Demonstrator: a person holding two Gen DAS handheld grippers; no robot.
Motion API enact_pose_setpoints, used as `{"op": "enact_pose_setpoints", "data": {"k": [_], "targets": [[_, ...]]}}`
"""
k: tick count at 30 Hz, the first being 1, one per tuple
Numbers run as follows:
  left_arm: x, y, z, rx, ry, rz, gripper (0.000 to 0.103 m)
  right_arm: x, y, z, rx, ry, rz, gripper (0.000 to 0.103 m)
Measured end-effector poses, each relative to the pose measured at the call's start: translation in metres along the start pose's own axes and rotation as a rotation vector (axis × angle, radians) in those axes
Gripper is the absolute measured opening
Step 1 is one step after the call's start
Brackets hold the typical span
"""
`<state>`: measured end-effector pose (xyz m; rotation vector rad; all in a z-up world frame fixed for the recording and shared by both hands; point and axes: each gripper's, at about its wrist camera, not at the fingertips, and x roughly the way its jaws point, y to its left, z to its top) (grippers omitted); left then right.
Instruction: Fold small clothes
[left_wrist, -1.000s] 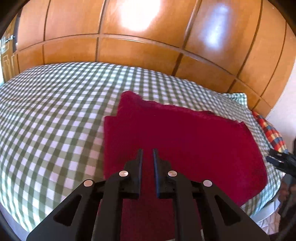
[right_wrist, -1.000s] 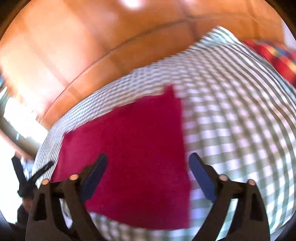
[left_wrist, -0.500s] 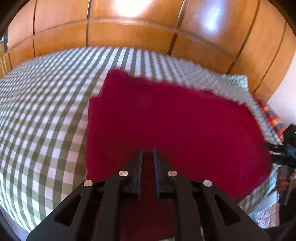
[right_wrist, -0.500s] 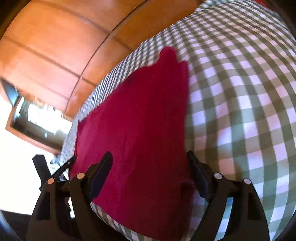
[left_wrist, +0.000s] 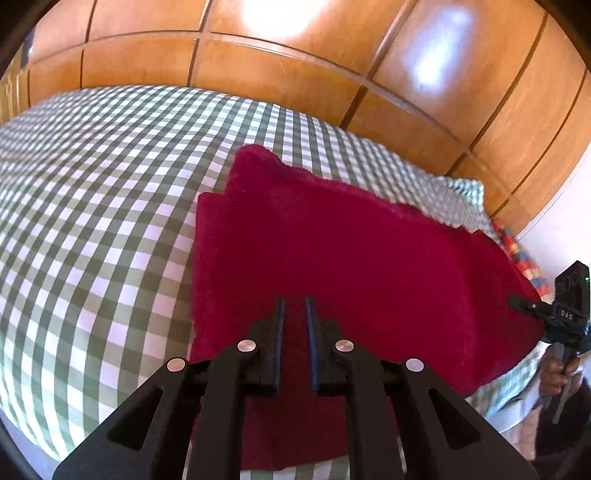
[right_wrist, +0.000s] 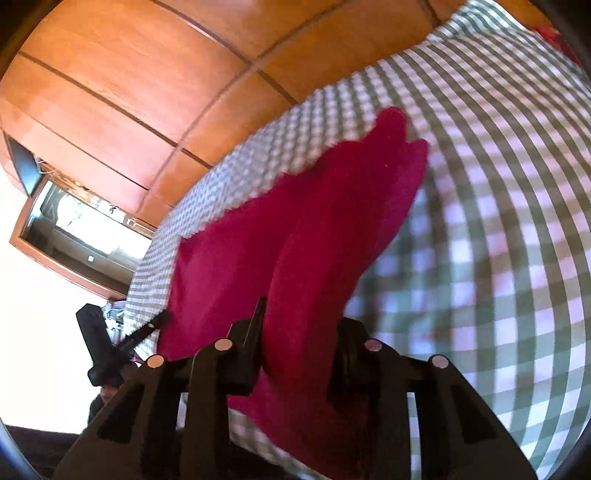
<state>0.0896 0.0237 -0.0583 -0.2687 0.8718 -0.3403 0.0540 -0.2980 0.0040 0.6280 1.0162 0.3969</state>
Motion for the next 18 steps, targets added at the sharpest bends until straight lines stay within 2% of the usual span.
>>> {"op": "enact_pose_setpoints", "data": {"k": [4,7,10,14,18], "targets": [[-0.011,0.012,0.002,-0.038,-0.01,-0.097,0.009,0.005,0.052,0.013,-0.075,-0.011,0.037,0.029],[-0.008,0.017,0.0,-0.033,0.017,-0.127,0.009,0.021,0.091,0.021,-0.131,0.002,0.051,0.028],[0.002,0.023,-0.004,-0.045,0.054,-0.129,0.009,0.057,0.138,0.023,-0.208,0.057,0.072,0.028],[0.01,0.033,-0.011,-0.081,0.077,-0.167,0.009,0.121,0.2,0.01,-0.334,0.162,0.078,0.027],[0.01,0.036,-0.014,-0.092,0.076,-0.183,0.009,0.183,0.23,-0.007,-0.384,0.254,0.059,0.026]]}}
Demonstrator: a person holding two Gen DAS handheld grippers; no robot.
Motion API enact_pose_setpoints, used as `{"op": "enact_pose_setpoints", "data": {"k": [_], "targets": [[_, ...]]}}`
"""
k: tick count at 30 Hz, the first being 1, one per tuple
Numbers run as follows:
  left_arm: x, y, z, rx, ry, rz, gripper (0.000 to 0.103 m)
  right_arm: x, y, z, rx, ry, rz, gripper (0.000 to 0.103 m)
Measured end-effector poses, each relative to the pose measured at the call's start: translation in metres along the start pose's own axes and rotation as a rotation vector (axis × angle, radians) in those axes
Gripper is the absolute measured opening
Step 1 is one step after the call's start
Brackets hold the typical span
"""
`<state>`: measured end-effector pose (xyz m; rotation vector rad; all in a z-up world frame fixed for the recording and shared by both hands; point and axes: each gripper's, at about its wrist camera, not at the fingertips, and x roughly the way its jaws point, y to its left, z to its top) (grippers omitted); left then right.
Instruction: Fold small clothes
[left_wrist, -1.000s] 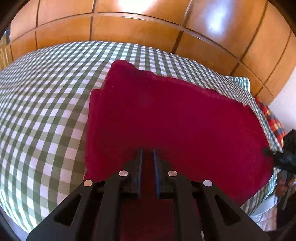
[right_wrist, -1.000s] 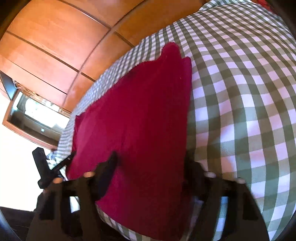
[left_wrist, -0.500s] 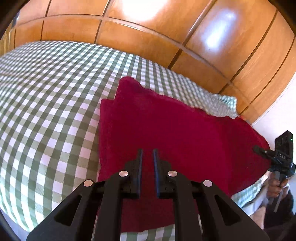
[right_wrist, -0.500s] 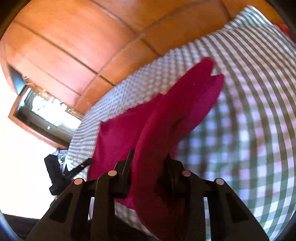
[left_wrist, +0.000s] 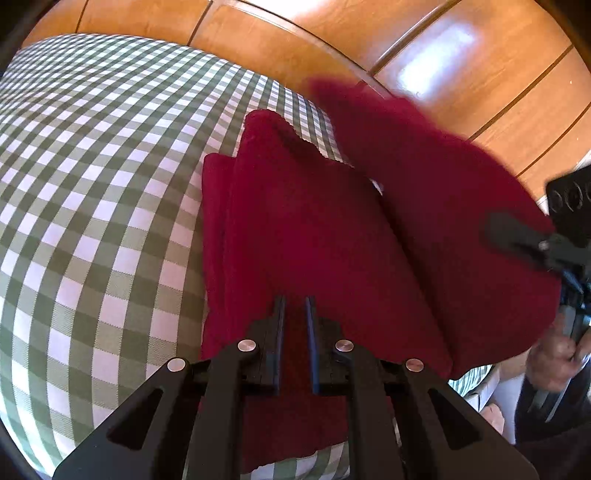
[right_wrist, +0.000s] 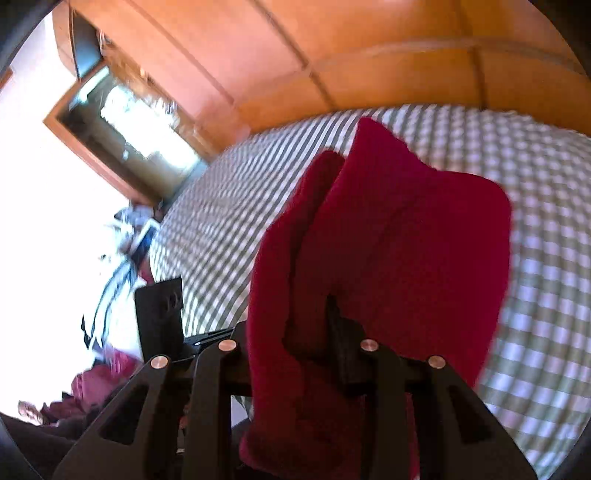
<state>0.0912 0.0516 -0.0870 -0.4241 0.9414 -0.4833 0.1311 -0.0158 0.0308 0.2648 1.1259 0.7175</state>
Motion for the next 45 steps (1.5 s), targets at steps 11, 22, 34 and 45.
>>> {"op": "enact_pose_setpoints", "data": {"k": [11,22,34,45], "targets": [[-0.01,0.01,0.003,-0.049,-0.018,-0.043,0.009,0.035,0.029,-0.016,-0.11,0.062,0.051,0.033],[-0.088,0.023,0.007,-0.12,-0.156,-0.038,0.009,-0.063,-0.058,-0.096,0.074,-0.12,0.003,0.079],[-0.065,-0.056,0.014,0.0,-0.046,-0.175,0.051,-0.025,-0.076,-0.148,0.049,-0.054,-0.22,0.082],[-0.069,-0.031,-0.029,0.113,-0.045,-0.013,0.006,0.01,-0.057,-0.149,-0.038,-0.021,-0.251,0.041]]}}
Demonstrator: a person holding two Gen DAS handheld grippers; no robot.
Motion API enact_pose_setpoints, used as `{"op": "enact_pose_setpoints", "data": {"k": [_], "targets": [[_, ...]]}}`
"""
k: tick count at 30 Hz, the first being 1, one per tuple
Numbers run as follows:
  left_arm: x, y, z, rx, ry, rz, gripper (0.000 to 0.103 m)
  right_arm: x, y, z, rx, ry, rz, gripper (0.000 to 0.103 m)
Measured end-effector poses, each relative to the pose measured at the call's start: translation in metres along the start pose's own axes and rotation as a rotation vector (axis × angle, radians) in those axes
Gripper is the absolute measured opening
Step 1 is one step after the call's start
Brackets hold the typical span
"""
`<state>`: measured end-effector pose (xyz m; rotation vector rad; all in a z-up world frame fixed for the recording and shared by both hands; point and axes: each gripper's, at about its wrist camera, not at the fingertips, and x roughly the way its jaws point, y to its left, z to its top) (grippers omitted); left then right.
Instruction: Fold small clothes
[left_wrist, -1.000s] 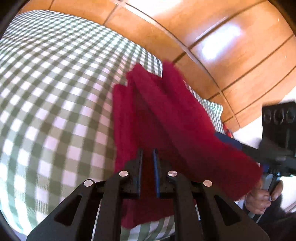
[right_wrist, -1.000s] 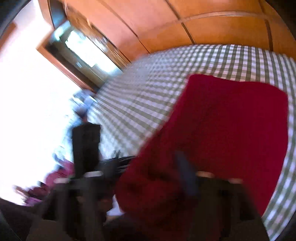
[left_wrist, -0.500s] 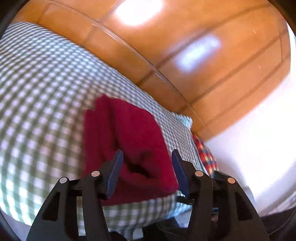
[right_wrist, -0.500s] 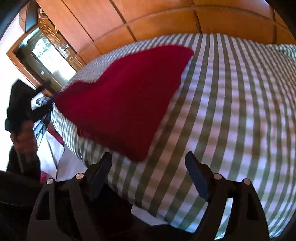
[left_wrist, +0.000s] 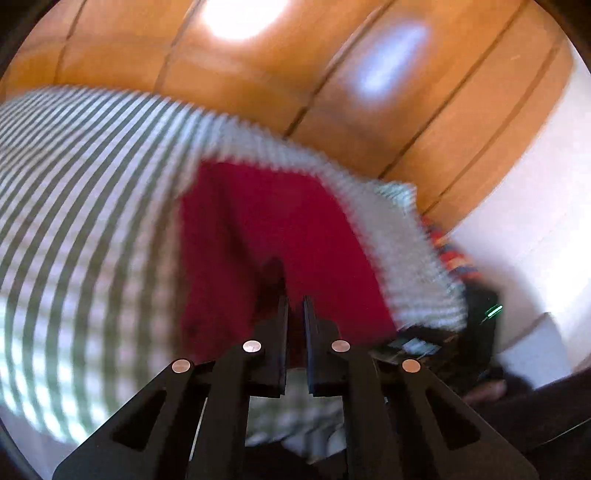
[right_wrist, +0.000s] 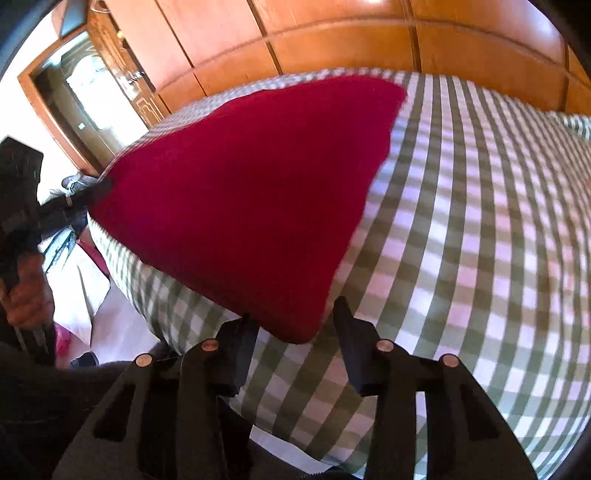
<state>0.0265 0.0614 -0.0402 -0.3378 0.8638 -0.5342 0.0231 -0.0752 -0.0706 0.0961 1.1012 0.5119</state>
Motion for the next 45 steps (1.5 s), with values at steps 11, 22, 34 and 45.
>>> {"op": "enact_pose_setpoints", "data": {"k": [11,22,34,45], "targets": [[-0.008,0.034,0.038,-0.177,-0.076,-0.173,0.046,-0.033,-0.02,-0.008,-0.028,-0.008,0.012,0.08],[0.078,0.043,0.084,-0.189,0.131,-0.163,0.043,-0.086,-0.049,0.006,0.06,-0.141,-0.024,0.082],[0.002,0.01,0.08,0.002,-0.103,-0.044,0.014,-0.044,0.03,0.054,-0.149,-0.162,0.017,0.072],[0.039,0.044,0.062,-0.101,0.002,0.168,0.018,0.008,0.05,0.052,-0.211,-0.118,-0.062,0.073]]}}
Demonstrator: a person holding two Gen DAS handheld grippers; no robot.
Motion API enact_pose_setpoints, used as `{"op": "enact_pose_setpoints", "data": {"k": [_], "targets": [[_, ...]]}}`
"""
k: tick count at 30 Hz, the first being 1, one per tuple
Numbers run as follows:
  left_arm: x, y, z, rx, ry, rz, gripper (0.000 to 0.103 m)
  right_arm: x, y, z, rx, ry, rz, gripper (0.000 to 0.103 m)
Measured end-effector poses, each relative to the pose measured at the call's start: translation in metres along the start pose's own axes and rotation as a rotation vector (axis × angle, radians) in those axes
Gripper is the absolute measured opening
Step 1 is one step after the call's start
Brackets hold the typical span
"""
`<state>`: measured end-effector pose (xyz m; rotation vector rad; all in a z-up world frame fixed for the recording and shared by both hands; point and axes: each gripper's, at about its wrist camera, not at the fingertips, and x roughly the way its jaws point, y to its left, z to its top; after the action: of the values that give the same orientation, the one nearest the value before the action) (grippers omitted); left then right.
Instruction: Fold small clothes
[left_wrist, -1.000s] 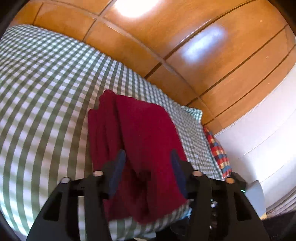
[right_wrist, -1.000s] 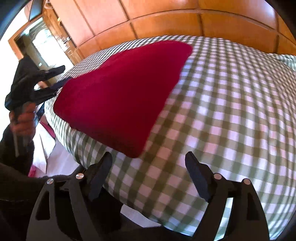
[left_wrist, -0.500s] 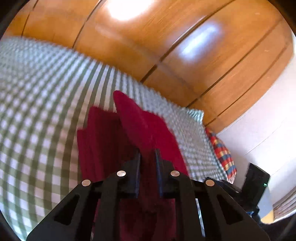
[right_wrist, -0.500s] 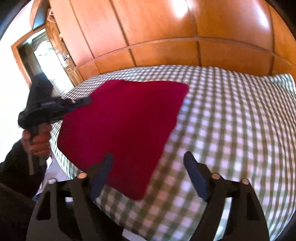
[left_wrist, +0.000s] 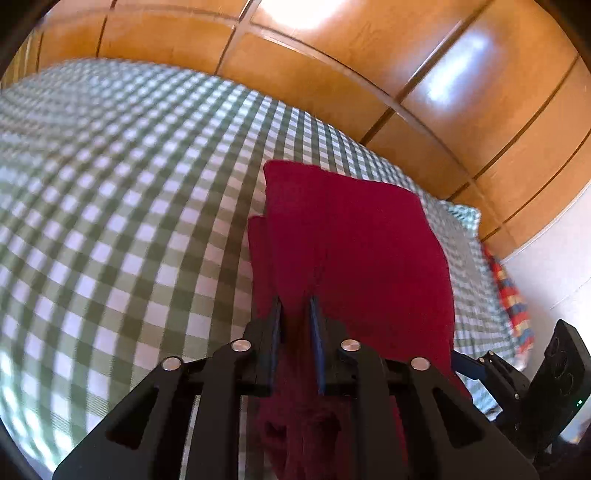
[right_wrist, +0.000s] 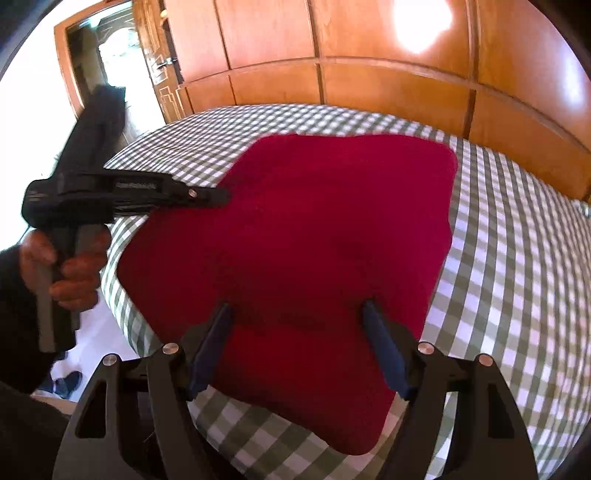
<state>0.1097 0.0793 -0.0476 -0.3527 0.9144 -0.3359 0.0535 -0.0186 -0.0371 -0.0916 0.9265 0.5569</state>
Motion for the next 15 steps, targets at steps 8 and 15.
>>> {"op": "enact_pose_setpoints", "data": {"k": [8,15], "targets": [[-0.057,-0.065,-0.006,0.175,-0.186,0.117,0.018,-0.025,0.0,-0.002,0.0,-0.007,0.027,0.082],[-0.038,-0.087,-0.026,0.276,-0.16,0.147,0.018,-0.056,-0.038,0.015,0.112,-0.066,0.018,0.082]]}}
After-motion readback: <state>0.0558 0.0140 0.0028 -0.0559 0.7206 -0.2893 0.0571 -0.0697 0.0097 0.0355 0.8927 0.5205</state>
